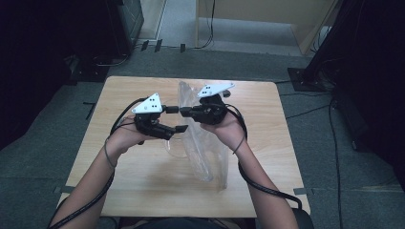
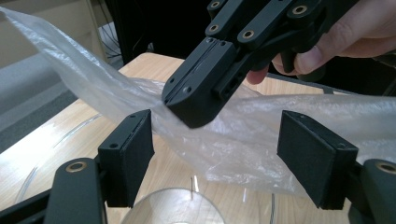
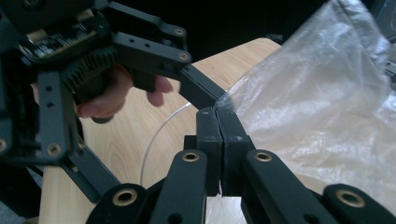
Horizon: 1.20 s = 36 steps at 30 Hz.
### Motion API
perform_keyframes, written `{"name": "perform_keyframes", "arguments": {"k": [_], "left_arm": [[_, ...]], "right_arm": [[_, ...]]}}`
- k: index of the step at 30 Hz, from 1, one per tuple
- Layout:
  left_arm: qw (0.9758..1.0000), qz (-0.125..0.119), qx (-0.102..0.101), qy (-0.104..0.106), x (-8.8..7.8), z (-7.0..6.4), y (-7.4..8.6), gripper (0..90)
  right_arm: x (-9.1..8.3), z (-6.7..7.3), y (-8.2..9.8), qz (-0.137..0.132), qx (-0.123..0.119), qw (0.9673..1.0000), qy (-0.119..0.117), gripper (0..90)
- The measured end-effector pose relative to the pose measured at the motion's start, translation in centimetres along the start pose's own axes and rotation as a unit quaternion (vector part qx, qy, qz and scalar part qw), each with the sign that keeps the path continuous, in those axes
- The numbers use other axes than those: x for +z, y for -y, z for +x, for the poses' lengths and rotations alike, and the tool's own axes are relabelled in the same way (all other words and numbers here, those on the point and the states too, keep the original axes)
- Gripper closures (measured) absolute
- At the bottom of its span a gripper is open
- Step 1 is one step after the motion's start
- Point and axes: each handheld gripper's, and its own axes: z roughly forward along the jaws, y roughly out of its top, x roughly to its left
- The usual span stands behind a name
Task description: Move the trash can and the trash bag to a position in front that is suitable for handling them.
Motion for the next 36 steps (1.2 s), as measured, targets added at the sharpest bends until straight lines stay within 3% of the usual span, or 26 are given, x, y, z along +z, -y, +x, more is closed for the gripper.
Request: {"name": "perform_keyframes", "arguments": {"k": [10, 18, 20, 23, 26, 28, 36], "left_arm": [[1.0, 0.001, 0.001, 0.003, 1.3, -0.9, 0.1, 27.3], [0.9997, -0.011, -0.018, -0.012, 1.6, -0.8, 0.5, 51.7], [0.9992, -0.012, -0.035, -0.015, 1.6, -0.6, 0.5, 61.1], [0.9984, -0.014, -0.052, -0.015, 1.2, -0.2, 0.4, 66.1], [0.9983, -0.014, -0.055, -0.016, 0.6, 0.3, 0.5, 70.8], [0.9979, -0.018, -0.059, -0.019, 0.2, 0.5, 0.4, 73.4], [0.9969, -0.028, -0.067, -0.029, -1.3, 1.3, 0.2, 79.1]], "right_arm": [[0.3, 1.0, -0.3, -0.005, -0.007, 0.9997, -0.021, 89.3], [0.8, 1.4, -0.3, -0.011, -0.007, 0.9995, -0.029, 89.2], [0.8, 1.3, -0.2, -0.011, -0.004, 0.9994, -0.034, 87.7], [0.7, 1.2, -0.3, -0.019, -0.005, 0.9987, -0.046, 80.6], [0.1, 1.2, -0.5, -0.034, -0.016, 0.9987, -0.035, 71.2], [-0.5, 0.9, -0.6, -0.04, -0.022, 0.9988, -0.019, 70.7], [-2.0, -1.1, 0.2, -0.053, -0.001, 0.9985, 0.015, 64.8]]}}
